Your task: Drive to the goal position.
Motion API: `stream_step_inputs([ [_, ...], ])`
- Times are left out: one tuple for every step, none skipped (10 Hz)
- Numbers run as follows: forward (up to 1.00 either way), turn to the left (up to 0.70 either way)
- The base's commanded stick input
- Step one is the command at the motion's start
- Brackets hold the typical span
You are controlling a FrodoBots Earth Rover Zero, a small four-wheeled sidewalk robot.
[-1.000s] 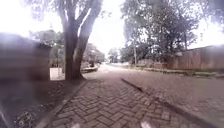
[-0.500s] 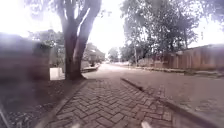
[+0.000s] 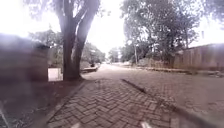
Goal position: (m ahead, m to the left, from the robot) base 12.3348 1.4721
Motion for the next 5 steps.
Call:
stream_step_inputs([
  [0.5, 0.0],
  [0.5, 0.0],
  [0.5, 0.0],
  [0.5, 0.0],
  [0.5, 0.13],
])
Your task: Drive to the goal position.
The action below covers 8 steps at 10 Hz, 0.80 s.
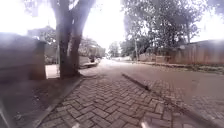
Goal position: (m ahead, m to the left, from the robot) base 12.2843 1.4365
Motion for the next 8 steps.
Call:
stream_step_inputs([
  [0.5, 0.33],
  [0.5, 0.18],
  [0.5, 0.09],
  [0.5, 0.01],
  [0.5, 0.0],
  [0.5, 0.0],
  [0.5, 0.0],
  [0.5, 0.0],
])
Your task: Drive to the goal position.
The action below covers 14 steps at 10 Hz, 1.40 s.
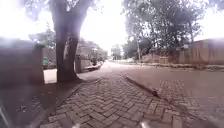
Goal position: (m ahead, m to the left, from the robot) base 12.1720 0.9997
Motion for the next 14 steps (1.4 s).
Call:
stream_step_inputs([
  [0.5, 0.02],
  [0.5, 0.12],
  [0.5, 0.21],
  [0.5, 0.17],
  [0.5, 0.14],
  [0.5, -0.35],
  [0.5, -0.32],
  [0.5, 0.01],
  [0.5, 0.04],
  [0.5, 0.0],
  [0.5, 0.0],
  [0.5, 0.0],
  [0.5, 0.0],
  [0.5, 0.0],
])
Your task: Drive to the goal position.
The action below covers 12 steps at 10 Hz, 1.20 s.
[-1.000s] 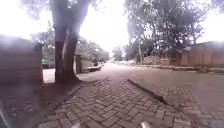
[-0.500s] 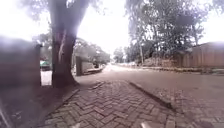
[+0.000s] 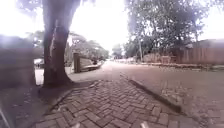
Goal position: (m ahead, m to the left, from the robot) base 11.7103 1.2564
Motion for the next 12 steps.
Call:
stream_step_inputs([
  [0.5, 0.0],
  [0.5, 0.0],
  [0.5, 0.0],
  [0.5, 0.0],
  [0.5, 0.0],
  [0.5, 0.0],
  [0.5, 0.0],
  [0.5, 0.0],
  [0.5, 0.0],
  [0.5, 0.0],
  [0.5, 0.0],
  [0.5, 0.0],
])
